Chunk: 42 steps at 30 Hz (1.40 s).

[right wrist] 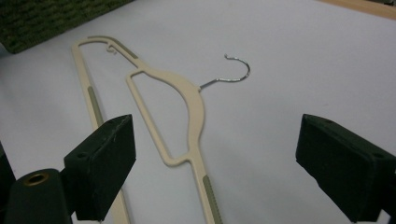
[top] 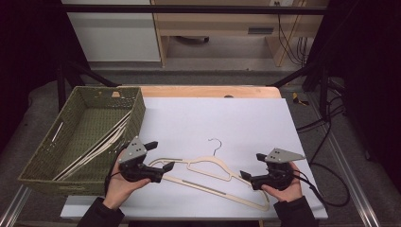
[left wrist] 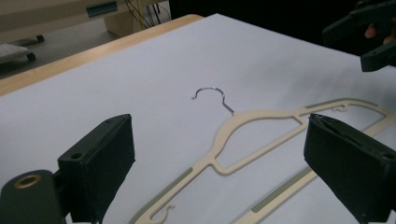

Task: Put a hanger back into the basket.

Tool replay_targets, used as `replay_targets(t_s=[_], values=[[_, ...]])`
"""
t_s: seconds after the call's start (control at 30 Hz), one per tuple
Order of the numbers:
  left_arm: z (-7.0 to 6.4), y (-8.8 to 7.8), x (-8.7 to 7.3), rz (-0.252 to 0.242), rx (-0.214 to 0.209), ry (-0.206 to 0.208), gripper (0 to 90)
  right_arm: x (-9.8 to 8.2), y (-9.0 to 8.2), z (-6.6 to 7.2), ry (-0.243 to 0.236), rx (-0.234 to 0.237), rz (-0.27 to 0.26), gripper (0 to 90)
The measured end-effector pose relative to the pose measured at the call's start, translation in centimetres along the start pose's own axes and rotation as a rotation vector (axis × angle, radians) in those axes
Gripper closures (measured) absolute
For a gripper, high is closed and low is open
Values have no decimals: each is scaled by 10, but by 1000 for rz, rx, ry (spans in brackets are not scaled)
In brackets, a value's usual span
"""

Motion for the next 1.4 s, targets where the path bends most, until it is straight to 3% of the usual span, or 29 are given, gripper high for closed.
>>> replay_targets(t_s=[0.3,0.5,0.63,0.73,1.0,1.03,1.1,1.27,1.4], values=[[1,16,-13,45,-11,-19,88,-18,22,-8,9,7,95,204],[1,19,-16,59,-10,-16,87,-30,36,-11,-22,-9,157,266],[1,22,-18,65,-10,-16,87,-39,47,-7,-49,-5,222,358],[1,23,-20,73,-13,-11,87,-44,54,-9,-87,-27,257,423],[-1,24,-21,79,-18,-6,89,-48,59,-1,-138,-10,291,628],[-1,24,-21,78,-18,-7,90,-48,60,1,-124,-12,298,670],[-2,25,-21,81,-22,-7,91,-48,60,2,-147,-5,303,696],[-6,31,-20,97,-29,7,92,-47,60,3,-133,22,340,786],[-8,38,-19,115,-40,15,96,-47,60,3,-131,31,339,795]])
Point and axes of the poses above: each handheld gripper's, and its own axes: y roughly forward along the jaws, x roughly out of its top, z roughly to its left, the point moved 10 cm from there along y, roughly forward along the jaws, and after that the axes turned 13 degrees about z, right-handed, at the moved point
